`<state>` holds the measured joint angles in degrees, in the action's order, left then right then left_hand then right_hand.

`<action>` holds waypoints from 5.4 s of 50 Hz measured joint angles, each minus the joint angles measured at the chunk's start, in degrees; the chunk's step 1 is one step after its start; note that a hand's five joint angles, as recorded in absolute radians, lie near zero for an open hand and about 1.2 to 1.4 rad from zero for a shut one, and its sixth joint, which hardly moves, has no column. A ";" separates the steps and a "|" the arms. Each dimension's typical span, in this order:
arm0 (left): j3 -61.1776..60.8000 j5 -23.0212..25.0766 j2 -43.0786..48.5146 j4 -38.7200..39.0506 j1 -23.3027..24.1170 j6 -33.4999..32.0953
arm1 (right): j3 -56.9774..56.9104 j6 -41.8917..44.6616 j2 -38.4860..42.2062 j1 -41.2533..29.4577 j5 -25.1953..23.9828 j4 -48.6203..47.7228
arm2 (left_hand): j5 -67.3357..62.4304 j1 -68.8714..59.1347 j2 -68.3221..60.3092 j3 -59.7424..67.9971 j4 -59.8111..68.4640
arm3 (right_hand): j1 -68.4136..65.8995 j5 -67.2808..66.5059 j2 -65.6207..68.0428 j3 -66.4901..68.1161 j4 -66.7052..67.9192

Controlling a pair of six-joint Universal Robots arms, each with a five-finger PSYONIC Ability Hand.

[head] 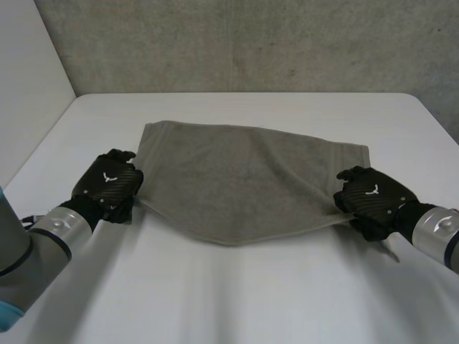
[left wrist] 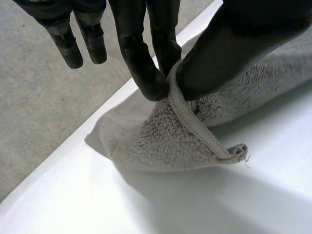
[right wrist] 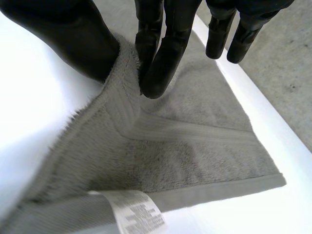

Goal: Fold the towel.

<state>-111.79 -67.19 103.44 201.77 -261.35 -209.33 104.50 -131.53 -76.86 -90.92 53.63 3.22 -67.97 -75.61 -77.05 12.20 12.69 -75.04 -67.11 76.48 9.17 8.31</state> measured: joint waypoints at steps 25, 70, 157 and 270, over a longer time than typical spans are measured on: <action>-4.35 10.12 -22.47 -25.23 -10.24 0.24 | 3.26 25.86 -9.24 10.00 -8.51 37.61 | 0.00 0.00 0.00 0.00 0.00 | 0.00 0.00 0.00 0.00 0.00; 31.67 -0.18 20.97 5.26 1.40 2.55 | -29.59 -14.64 19.26 -0.29 -0.51 9.44 | 0.00 0.00 -0.09 0.00 0.00 | -0.01 0.00 0.00 0.00 0.00; 28.45 0.98 15.90 17.78 -1.79 2.42 | -3.54 -19.22 -2.03 -4.69 16.56 -1.67 | 56.78 53.25 55.12 0.00 0.00 | 69.23 63.63 -71.49 0.00 0.00; 13.79 1.07 4.46 1.84 -3.66 19.92 | 6.82 -12.36 9.06 1.23 16.57 -24.01 | 65.15 61.37 64.08 0.00 0.00 | 2.01 1.15 -1.57 0.00 0.00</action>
<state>-98.01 -66.12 107.90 203.61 -265.02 -189.41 111.32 -143.89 -67.80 -89.69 70.19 -20.79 -2.82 -14.24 -12.97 12.20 12.69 -73.03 -65.96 74.91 9.18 8.31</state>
